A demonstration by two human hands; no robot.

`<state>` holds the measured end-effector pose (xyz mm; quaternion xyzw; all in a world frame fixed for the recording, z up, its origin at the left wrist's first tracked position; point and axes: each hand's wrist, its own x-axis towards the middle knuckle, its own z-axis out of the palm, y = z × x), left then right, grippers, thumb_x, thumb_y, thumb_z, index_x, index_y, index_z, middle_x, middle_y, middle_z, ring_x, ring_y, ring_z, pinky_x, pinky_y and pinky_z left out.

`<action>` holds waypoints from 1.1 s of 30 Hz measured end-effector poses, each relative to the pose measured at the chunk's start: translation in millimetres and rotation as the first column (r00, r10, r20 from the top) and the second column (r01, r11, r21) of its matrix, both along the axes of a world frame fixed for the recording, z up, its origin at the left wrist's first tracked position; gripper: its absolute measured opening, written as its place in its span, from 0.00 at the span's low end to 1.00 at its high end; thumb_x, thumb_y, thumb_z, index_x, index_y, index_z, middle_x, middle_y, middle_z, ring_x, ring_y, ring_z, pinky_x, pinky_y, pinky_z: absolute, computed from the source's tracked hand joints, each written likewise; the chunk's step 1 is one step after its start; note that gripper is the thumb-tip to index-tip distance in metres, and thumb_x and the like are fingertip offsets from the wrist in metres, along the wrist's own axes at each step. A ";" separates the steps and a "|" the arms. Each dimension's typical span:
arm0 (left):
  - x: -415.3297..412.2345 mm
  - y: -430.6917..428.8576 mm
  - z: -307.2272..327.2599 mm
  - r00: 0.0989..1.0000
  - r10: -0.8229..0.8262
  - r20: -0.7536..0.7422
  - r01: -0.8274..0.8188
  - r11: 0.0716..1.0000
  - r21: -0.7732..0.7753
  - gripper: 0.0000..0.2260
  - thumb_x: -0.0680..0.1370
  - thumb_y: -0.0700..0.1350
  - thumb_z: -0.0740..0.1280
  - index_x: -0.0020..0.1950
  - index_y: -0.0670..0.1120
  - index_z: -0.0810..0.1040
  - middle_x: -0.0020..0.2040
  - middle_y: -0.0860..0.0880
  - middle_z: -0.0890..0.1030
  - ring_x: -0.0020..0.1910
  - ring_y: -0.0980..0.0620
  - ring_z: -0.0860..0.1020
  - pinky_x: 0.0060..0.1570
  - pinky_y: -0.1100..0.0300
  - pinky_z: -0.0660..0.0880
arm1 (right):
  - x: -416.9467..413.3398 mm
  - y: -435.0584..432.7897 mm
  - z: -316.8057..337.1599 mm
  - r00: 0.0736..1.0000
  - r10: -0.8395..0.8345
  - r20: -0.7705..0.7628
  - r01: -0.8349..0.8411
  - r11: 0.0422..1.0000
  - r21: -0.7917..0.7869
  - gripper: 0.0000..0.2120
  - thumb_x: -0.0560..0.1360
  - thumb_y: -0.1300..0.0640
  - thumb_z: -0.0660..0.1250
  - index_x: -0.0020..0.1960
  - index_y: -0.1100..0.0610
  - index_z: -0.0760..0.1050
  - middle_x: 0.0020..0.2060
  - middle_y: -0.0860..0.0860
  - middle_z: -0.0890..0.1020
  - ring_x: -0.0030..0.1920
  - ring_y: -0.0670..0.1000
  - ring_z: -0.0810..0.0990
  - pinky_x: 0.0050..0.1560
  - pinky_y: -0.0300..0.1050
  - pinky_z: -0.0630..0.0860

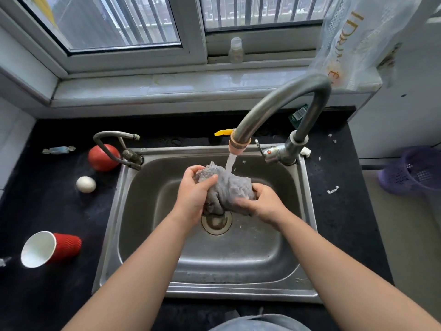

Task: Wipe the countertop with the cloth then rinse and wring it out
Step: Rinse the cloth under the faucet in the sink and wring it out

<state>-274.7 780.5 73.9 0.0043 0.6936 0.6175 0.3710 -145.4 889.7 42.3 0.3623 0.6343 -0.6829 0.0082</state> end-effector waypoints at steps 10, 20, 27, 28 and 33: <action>29.9 -16.7 -25.0 0.864 0.053 -0.500 -0.236 0.920 -0.311 0.05 0.80 0.43 0.59 0.49 0.50 0.73 0.42 0.55 0.77 0.47 0.49 0.76 0.48 0.56 0.71 | -14.8 -20.3 2.7 0.945 -0.303 -0.127 0.288 0.950 -0.123 0.14 0.77 0.59 0.60 0.51 0.38 0.73 0.52 0.52 0.80 0.50 0.53 0.78 0.45 0.52 0.77; 58.0 18.9 -25.1 0.796 0.256 0.549 -0.289 0.957 -0.028 0.26 0.76 0.62 0.58 0.26 0.48 0.80 0.27 0.53 0.79 0.27 0.57 0.79 0.30 0.66 0.74 | -31.4 -51.0 27.7 0.992 -0.117 -0.048 0.127 0.900 0.417 0.16 0.69 0.39 0.66 0.36 0.51 0.74 0.34 0.48 0.81 0.39 0.49 0.78 0.40 0.46 0.73; 41.2 14.6 -26.9 0.838 0.285 0.466 -0.197 0.953 -0.230 0.08 0.66 0.47 0.72 0.35 0.44 0.77 0.33 0.45 0.79 0.33 0.47 0.77 0.37 0.57 0.74 | -38.7 -44.1 26.8 0.990 -0.052 0.130 -0.021 0.864 0.503 0.13 0.78 0.50 0.56 0.42 0.54 0.77 0.47 0.57 0.83 0.49 0.60 0.78 0.41 0.44 0.65; 40.3 15.5 -25.8 0.844 0.298 0.445 -0.215 0.950 -0.228 0.06 0.69 0.46 0.71 0.37 0.44 0.78 0.34 0.45 0.79 0.35 0.46 0.78 0.40 0.56 0.75 | -38.0 -45.6 25.4 0.989 -0.051 0.141 -0.024 0.875 0.483 0.13 0.78 0.50 0.56 0.41 0.53 0.75 0.47 0.57 0.82 0.49 0.60 0.78 0.41 0.44 0.65; 37.9 18.8 -23.6 0.920 0.189 0.343 -0.098 0.959 -0.265 0.10 0.77 0.46 0.63 0.42 0.41 0.80 0.30 0.46 0.80 0.31 0.47 0.78 0.38 0.56 0.76 | -38.1 -25.9 12.2 0.970 -0.124 0.208 0.014 0.886 0.464 0.17 0.80 0.53 0.52 0.40 0.58 0.74 0.48 0.61 0.82 0.52 0.62 0.77 0.46 0.48 0.68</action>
